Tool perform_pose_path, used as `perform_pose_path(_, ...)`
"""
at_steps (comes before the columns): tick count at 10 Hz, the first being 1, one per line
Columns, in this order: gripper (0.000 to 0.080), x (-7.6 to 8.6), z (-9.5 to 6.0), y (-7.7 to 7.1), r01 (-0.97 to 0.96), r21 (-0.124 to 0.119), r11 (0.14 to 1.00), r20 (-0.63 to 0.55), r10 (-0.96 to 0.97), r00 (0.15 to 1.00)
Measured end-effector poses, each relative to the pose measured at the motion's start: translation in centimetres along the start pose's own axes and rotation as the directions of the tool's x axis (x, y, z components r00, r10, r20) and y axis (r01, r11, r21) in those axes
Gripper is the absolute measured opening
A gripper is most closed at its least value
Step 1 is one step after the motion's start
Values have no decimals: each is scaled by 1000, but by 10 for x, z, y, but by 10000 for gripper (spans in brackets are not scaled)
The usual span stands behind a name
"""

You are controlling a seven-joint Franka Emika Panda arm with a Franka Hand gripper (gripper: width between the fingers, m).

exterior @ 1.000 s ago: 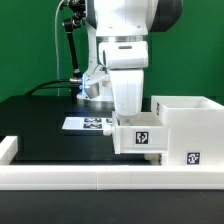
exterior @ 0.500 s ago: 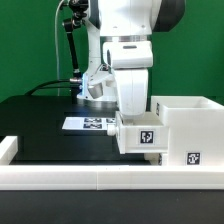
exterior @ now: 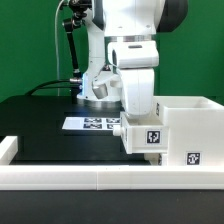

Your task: Assemble drawer

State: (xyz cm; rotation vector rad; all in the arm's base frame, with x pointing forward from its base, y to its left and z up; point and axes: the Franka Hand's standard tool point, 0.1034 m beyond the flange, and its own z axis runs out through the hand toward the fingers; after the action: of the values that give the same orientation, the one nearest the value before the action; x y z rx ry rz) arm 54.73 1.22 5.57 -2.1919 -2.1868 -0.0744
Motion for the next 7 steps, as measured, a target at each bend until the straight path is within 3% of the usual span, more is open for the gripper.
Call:
perform_pose_path(1, 44, 0, 0, 0, 0, 0, 1000, 0, 0, 1000)
perform_pose_path(2, 137, 0, 0, 0, -10, -1, 1000, 0, 10, 1000)
perform_pose_path(4, 417, 5, -6, 3, -19, -11, 1000, -1, 19, 1000)
perform_pose_path(5, 417, 9, -12, 3, -38, -4, 999, 1, 38, 999)
perform_pose_path(6, 583, 11, -20, 3, -52, 4, 999, 7, 52, 999)
perform_pose_path(7, 583, 10, -30, 5, -52, 3, 999, 13, 52, 999)
